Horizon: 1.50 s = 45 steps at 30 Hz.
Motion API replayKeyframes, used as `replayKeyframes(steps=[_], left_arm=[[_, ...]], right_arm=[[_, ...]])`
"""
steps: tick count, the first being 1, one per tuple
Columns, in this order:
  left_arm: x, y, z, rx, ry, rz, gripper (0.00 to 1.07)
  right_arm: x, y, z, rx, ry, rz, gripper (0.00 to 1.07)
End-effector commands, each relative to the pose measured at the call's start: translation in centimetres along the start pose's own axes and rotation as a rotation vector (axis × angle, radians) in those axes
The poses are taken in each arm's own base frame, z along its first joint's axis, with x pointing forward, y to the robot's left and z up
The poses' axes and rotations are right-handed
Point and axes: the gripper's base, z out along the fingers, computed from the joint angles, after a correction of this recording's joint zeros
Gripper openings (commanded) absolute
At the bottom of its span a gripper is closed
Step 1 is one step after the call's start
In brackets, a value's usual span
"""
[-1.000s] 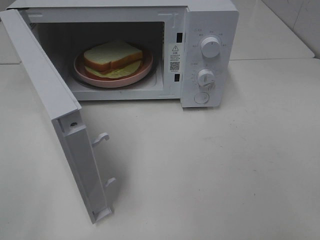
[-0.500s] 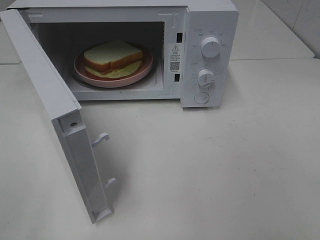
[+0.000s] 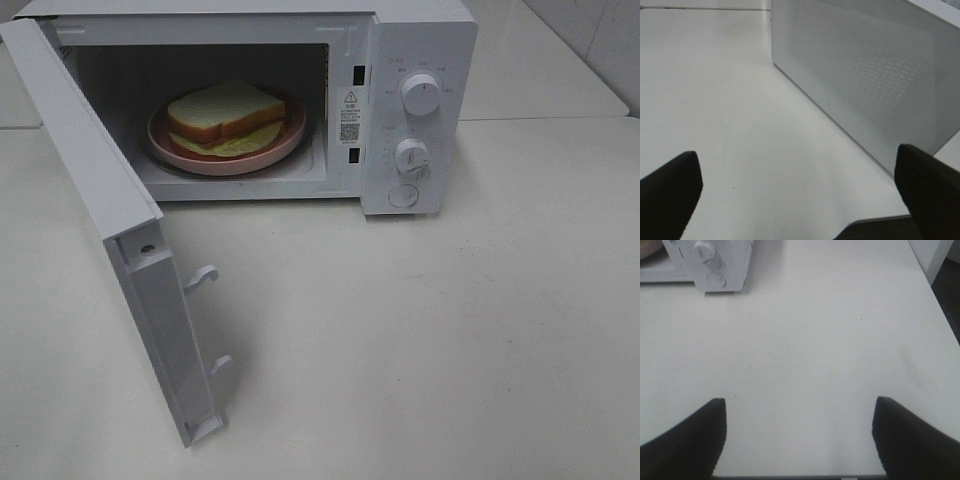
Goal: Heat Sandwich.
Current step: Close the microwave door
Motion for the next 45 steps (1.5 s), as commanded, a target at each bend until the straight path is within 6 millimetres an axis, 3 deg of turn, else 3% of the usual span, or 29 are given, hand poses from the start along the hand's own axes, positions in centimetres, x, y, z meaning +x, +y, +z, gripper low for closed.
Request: replayKeyframes(steps=[1, 3, 45], left_arm=[[0.0, -0.02, -0.21, 0.003, -0.029, 0.005, 0.98], [-0.02, -0.02, -0.18, 0.003, -0.027, 0.005, 0.98], [-0.05, -0.02, -0.14, 0.003, -0.024, 0.004, 0.98]], right_arm=[[-0.03, 0.06, -0.07, 0.008, -0.071, 0.006, 0.76], [0.08, 0.09, 0.66, 0.005, -0.084, 0.005, 0.76], [0.05, 0.1, 0.61, 0.004, -0.086, 0.001, 0.76]])
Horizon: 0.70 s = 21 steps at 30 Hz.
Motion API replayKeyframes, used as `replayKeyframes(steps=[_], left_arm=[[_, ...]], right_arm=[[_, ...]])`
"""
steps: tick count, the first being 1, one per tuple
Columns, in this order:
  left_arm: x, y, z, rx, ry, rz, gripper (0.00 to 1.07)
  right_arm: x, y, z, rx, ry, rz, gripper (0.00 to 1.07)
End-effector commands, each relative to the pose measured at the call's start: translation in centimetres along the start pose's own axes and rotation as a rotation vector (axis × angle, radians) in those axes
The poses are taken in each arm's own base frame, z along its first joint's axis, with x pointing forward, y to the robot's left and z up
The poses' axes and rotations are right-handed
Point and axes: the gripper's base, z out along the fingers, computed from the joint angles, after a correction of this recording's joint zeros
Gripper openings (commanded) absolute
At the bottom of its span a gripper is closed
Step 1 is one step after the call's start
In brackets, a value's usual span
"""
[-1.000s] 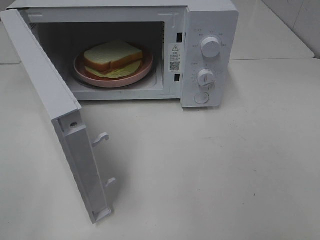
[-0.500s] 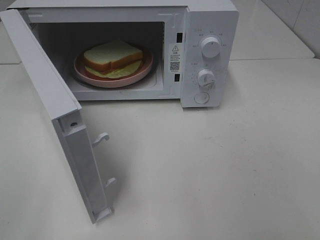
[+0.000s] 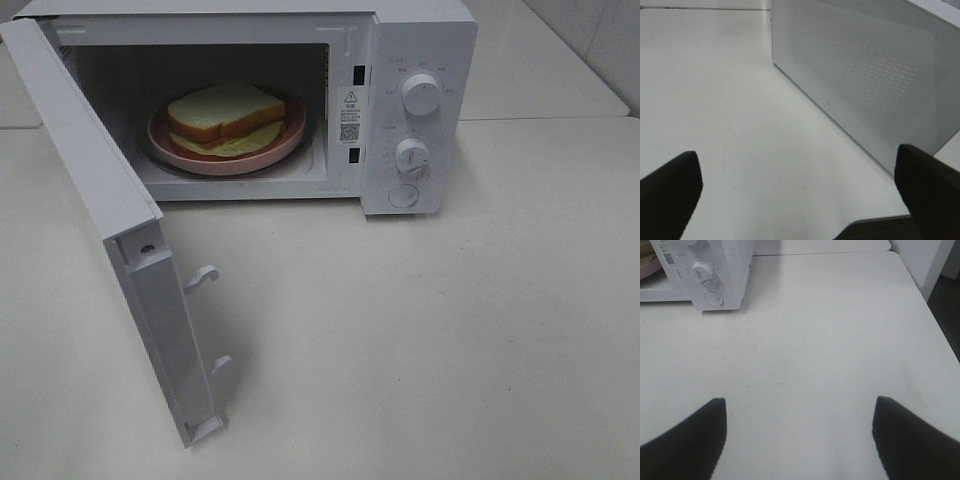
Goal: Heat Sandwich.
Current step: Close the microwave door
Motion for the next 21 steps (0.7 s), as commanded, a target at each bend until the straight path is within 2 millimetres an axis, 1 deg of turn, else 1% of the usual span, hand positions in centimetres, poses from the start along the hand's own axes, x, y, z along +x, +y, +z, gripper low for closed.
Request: replayKeyframes(steps=[1, 15, 19, 20, 21], left_arm=[[0.0, 0.0, -0.1, 0.003, -0.024, 0.004, 0.98], [-0.1, -0.1, -0.1, 0.012, -0.024, -0.006, 0.98], [-0.9, -0.1, -0.1, 0.011, -0.023, 0.019, 0.98], [-1.3, -0.1, -0.1, 0.01, -0.026, 0.023, 0.98], [-2.2, -0.1, 0.1, 0.006, -0.032, 0.02, 0.98]], right_arm=[[0.1, 0.0, -0.3, 0.0, -0.042, -0.003, 0.76], [0.1, 0.0, -0.3, 0.001, -0.042, 0.002, 0.76], [0.1, 0.0, -0.3, 0.001, -0.042, 0.002, 0.76], [0.1, 0.0, -0.3, 0.001, -0.042, 0.002, 0.76], [0.1, 0.0, -0.3, 0.001, -0.042, 0.002, 0.76]])
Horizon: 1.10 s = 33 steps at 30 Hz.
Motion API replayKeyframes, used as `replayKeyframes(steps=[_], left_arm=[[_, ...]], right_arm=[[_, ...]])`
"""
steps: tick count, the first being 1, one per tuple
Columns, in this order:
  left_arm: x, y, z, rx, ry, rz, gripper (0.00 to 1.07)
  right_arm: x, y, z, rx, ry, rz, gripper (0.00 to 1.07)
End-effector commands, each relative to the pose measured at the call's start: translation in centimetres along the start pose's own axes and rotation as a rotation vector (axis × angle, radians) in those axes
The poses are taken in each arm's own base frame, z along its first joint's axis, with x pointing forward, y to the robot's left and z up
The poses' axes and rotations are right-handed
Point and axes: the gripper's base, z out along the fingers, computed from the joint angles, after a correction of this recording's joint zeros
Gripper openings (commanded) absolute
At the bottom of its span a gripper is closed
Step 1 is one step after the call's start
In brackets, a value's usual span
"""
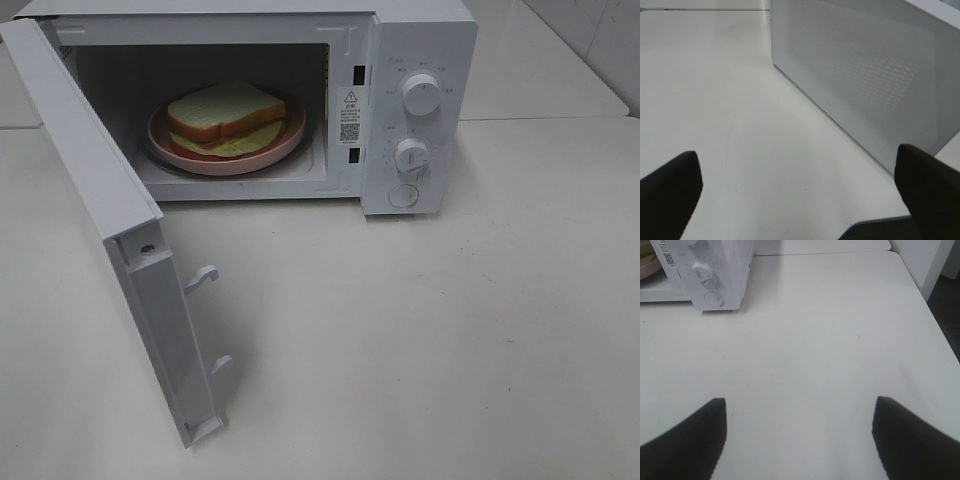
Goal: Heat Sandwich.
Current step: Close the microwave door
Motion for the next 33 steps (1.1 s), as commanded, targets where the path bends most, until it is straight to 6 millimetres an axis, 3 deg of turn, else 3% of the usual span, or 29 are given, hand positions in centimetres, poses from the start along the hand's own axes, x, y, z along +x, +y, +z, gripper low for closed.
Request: replayKeyframes(steps=[1, 6, 8, 11, 12, 14, 17, 20, 21, 23, 33], left_arm=[[-1.8, 0.0, 0.2, 0.005, -0.038, 0.002, 0.98], [-3.1, 0.2, 1.5, -0.003, -0.028, -0.007, 0.94], [-3.7, 0.3, 2.3, -0.007, -0.017, -0.012, 0.89], [-4.7, 0.7, 4.2, -0.018, 0.026, -0.02, 0.66], [-4.7, 0.7, 4.2, -0.018, 0.026, -0.02, 0.66], [-5.1, 0.9, 5.5, -0.028, 0.062, -0.022, 0.5], [-5.6, 1.0, 6.3, -0.032, 0.068, -0.026, 0.39], [-6.3, 1.3, 8.1, -0.04, 0.08, -0.035, 0.17], [-6.3, 1.3, 8.1, -0.04, 0.08, -0.035, 0.17], [-6.8, 1.6, 9.5, -0.048, 0.078, -0.039, 0.0], [-6.5, 2.7, 14.1, -0.096, -0.068, -0.031, 0.0]], right_arm=[[0.1, 0.0, -0.3, 0.001, -0.041, 0.002, 0.76], [0.1, 0.0, -0.3, 0.001, -0.041, 0.002, 0.76], [0.1, 0.0, -0.3, 0.001, -0.041, 0.002, 0.76], [0.1, 0.0, -0.3, 0.001, -0.041, 0.002, 0.76], [0.1, 0.0, -0.3, 0.001, -0.041, 0.002, 0.76], [0.1, 0.0, -0.3, 0.001, -0.041, 0.002, 0.76], [0.1, 0.0, -0.3, 0.001, -0.041, 0.002, 0.76], [0.1, 0.0, -0.3, 0.001, -0.041, 0.002, 0.76], [0.1, 0.0, -0.3, 0.001, -0.041, 0.002, 0.76], [0.1, 0.0, -0.3, 0.001, -0.041, 0.002, 0.76], [0.1, 0.0, -0.3, 0.0, -0.041, 0.0, 0.75]])
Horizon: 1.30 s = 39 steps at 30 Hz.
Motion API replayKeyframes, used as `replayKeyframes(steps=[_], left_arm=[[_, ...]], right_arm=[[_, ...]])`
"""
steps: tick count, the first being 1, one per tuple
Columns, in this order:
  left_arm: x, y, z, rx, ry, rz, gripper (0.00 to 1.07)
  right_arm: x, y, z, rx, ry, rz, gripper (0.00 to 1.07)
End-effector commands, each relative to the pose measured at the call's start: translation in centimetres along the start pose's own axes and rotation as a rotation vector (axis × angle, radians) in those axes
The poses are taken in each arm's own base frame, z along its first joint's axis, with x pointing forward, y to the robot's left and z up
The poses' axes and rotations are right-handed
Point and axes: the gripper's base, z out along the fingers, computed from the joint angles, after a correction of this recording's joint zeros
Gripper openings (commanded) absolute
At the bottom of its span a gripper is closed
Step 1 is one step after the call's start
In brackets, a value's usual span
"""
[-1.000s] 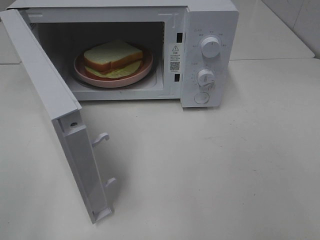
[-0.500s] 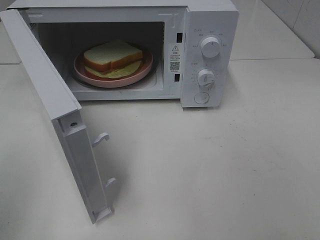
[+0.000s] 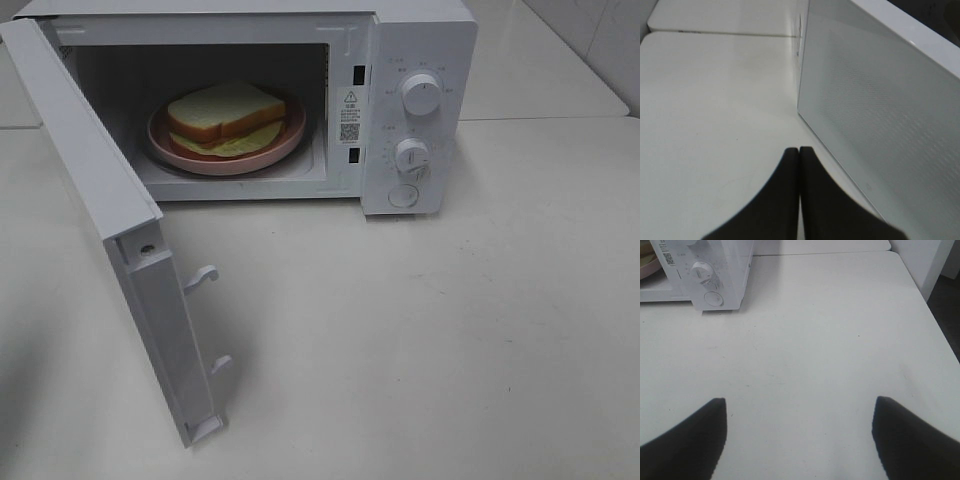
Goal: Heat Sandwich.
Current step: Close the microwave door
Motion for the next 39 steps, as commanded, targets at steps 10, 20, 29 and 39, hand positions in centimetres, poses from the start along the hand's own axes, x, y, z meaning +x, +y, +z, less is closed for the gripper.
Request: replayKeyframes(steps=[10, 20, 29, 39], left_arm=[[1.4, 1.0, 4.8, -0.067, -0.222, 0.012, 0.0], [2.1, 0.7, 8.2, -0.018, -0.362, 0.091, 0.0], [3.6, -0.2, 11.2, 0.107, -0.325, 0.143, 0.0], [4.6, -3.1, 14.4, 0.274, -0.269, 0.173, 0.0]], right_arm=[[0.1, 0.0, -0.3, 0.0, -0.041, 0.0, 0.75], [0.1, 0.0, -0.3, 0.0, -0.041, 0.0, 0.75], [0.1, 0.0, -0.3, 0.0, -0.041, 0.0, 0.75], [0.1, 0.0, -0.3, 0.001, -0.041, 0.002, 0.75]])
